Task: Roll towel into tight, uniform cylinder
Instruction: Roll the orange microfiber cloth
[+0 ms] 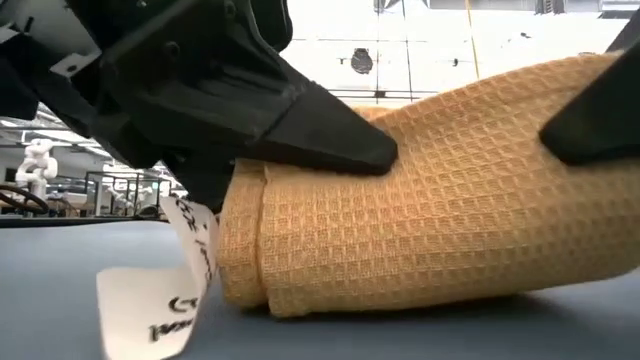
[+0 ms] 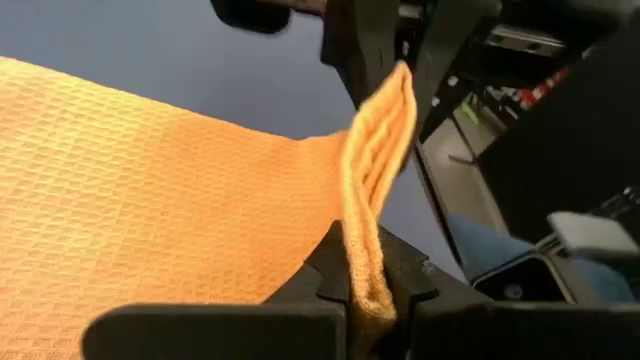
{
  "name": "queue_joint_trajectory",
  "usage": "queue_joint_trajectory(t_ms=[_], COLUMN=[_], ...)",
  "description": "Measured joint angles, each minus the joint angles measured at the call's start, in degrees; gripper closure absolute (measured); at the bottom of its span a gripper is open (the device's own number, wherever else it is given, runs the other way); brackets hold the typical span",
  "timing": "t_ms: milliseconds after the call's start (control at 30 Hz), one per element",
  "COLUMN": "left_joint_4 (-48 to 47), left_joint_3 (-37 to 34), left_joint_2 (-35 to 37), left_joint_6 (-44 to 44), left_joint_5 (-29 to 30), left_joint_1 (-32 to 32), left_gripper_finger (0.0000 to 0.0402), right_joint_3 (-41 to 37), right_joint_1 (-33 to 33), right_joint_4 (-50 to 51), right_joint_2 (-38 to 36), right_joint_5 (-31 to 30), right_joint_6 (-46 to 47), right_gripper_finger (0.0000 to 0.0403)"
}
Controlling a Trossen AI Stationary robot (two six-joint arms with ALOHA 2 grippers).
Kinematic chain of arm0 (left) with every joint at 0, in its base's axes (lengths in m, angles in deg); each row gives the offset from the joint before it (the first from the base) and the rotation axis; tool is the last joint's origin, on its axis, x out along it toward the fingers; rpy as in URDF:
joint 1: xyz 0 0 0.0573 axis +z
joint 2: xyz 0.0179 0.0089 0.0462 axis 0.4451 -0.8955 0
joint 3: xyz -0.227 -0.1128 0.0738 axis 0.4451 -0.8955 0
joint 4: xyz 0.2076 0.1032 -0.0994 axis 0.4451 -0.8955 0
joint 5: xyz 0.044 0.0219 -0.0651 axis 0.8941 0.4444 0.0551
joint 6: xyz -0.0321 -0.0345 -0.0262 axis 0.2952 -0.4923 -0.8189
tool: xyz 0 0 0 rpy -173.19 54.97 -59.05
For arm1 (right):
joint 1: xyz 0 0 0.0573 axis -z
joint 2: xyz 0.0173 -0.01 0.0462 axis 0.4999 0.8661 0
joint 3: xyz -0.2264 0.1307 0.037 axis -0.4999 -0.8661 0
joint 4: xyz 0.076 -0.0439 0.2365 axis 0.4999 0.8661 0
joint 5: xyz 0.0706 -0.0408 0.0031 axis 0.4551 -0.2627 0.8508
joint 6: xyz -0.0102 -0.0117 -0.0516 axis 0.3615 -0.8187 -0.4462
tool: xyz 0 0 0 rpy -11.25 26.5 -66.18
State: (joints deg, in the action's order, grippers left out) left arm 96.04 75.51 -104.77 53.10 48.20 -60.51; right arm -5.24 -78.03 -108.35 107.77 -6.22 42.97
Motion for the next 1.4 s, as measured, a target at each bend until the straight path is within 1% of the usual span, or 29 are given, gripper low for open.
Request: queue_joint_trajectory(t_ms=[67,200,333,400,500,633,800,933,967,1033,1100,1167,1200,1300,1400], left_joint_4=[-0.06,-1.66,-5.29,-6.14,-6.44,-7.89,-15.52,-21.71,-22.01,-19.05,-14.22,-9.08,-6.64,-2.71,-1.81], left_joint_3=[0.04,0.04,0.04,0.04,0.04,0.04,-0.02,-0.02,-0.02,0.1,0.31,0.88,1.17,1.72,3.19], left_joint_2=[0.07,0.07,0.07,0.07,0.07,0.16,3.47,7.81,8.92,9.99,9.94,8.71,7.7,5.22,3.13], left_joint_6=[0.65,1.53,1.4,1.47,1.9,1.88,2.55,5.56,6.91,11.46,18.65,27.3,30.03,35.68,39.78], left_joint_5=[1.0,6.08,6.38,6.41,6.49,6.47,6.49,6.82,7.87,11.06,13.67,14.14,14.57,18.42,19.28], left_joint_1=[-0.02,-0.06,-0.36,-0.9,-1.31,-1.62,-2.79,-4.24,-4.89,-6.39,-8.58,-10.51,-11.45,-13.74,-14.97], left_gripper_finger=[0.0382,0.0381,0.0379,0.0369,0.0339,0.0282,0.0212,0.0178,0.0172,0.0166,0.0165,0.0164,0.0164,0.0164,0.0164], right_joint_3=[0.0,0.0,0.02,0.02,0.0,0.0,0.0,0.0,0.0,0.01,0.02,0.0,0.02,0.02,0.02], right_joint_1=[0.29,1.74,3.42,4.2,5.0,5.91,6.02,5.91,5.91,5.92,5.93,5.93,5.93,5.93,6.0], right_joint_4=[0.39,4.61,7.35,8.61,9.06,8.94,8.22,5.07,3.73,0.94,-0.56,-1.1,-1.13,-0.88,-0.47], right_joint_2=[-0.02,-0.04,-0.07,-0.07,-0.07,-0.07,-0.07,-0.07,-0.07,-0.08,-0.09,-0.09,-0.09,-0.09,-0.09], right_joint_5=[0.95,1.96,5.09,6.58,7.63,10.11,11.69,13.3,13.41,13.58,14.23,14.26,14.26,14.18,14.22], right_joint_6=[2.84,5.86,8.15,9.54,10.18,10.93,14.02,17.1,17.41,18.0,18.33,19.39,20.32,22.52,23.88], right_gripper_finger=[0.0399,0.04,0.0401,0.0401,0.0402,0.0402,0.0402,0.0402,0.0403,0.0403,0.0403,0.0403,0.0403,0.0403,0.0403])
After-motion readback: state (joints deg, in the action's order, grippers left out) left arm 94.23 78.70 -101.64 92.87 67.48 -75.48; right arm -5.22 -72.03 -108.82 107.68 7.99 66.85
